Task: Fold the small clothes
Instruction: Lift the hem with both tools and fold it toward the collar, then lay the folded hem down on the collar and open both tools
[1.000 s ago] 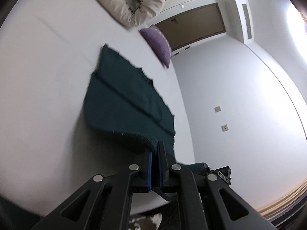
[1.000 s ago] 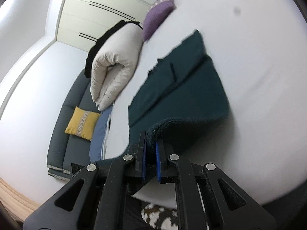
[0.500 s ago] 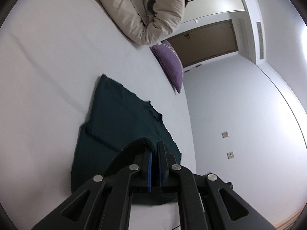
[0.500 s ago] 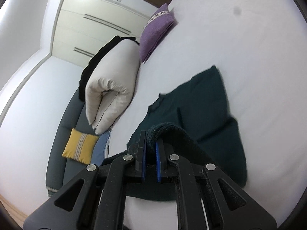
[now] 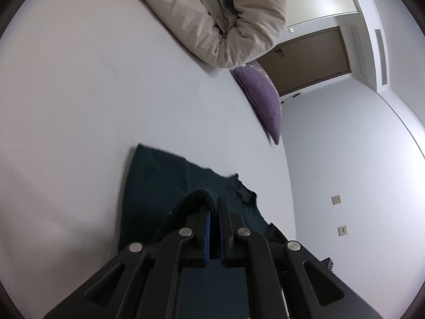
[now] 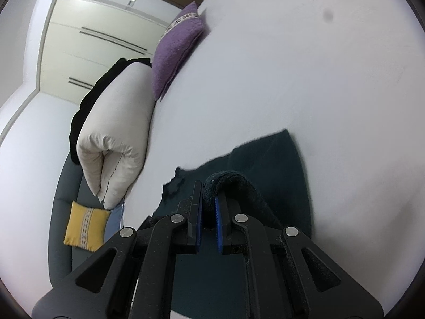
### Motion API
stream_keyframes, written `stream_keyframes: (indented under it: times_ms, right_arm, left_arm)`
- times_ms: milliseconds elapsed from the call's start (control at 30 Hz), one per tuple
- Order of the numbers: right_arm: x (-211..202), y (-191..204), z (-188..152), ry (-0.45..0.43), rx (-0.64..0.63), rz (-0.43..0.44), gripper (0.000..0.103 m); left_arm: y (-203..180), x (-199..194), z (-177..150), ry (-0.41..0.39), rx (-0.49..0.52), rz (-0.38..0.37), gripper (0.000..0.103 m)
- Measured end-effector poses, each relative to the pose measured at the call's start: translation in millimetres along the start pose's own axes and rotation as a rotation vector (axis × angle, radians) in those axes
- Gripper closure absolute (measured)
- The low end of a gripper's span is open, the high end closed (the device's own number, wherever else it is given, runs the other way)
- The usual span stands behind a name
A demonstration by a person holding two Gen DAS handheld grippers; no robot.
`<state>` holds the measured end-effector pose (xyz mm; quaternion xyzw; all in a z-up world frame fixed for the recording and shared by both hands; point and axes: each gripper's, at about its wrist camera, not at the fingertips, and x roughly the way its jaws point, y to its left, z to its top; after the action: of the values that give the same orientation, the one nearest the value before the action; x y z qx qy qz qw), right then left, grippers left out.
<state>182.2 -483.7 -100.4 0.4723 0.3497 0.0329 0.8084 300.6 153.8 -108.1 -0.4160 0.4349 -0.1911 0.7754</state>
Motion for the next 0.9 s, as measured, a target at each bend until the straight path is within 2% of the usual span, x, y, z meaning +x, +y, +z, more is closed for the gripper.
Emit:
stream_keyframes:
  times_ms: [133,200,233,267,367,400,500,600,667,900]
  right_arm:
    - [29,-10,21,-0.025,0.023,-0.047,0.091]
    - [42,-16,29,-0.033,0.04,-0.083,0.073]
    - [47,-19,34,-0.052,0.043,-0.107,0.06]
    - [48,-20,37,-0.072,0.038,-0.129,0.054]
    - [53,-22,40,-0.079,0.001,-0.15,0.054]
    - [54,-22,40,-0.078,-0.007,-0.155,0.054]
    - [47,-22,35,-0.093,-0.044,-0.171,0.054]
    - [38,-15,26,-0.095,-0.109,-0.196,0.054]
    - [37,-3,18,-0.086,-0.191,-0.24,0.054]
    - [44,29,-11,-0.061,-0.425,-0.342,0.054]
  left_arm:
    - [6,25,14,-0.004,0.011,0.057,0.096]
    - [11,35,18,-0.011,0.022,0.119,0.09]
    - [14,39,19,-0.008,0.019,0.131,0.081]
    - [17,42,20,-0.008,0.014,0.13,0.078]
    - [18,41,19,-0.018,0.019,0.139,0.067]
    - [18,38,18,-0.028,0.02,0.143,0.06]
    - [15,25,16,-0.06,0.022,0.126,0.058]
    - [8,13,9,-0.083,0.05,0.14,0.056]
    - [0,9,2,-0.085,0.087,0.15,0.056]
    - [-11,10,-40,-0.061,0.243,0.255,0.056]
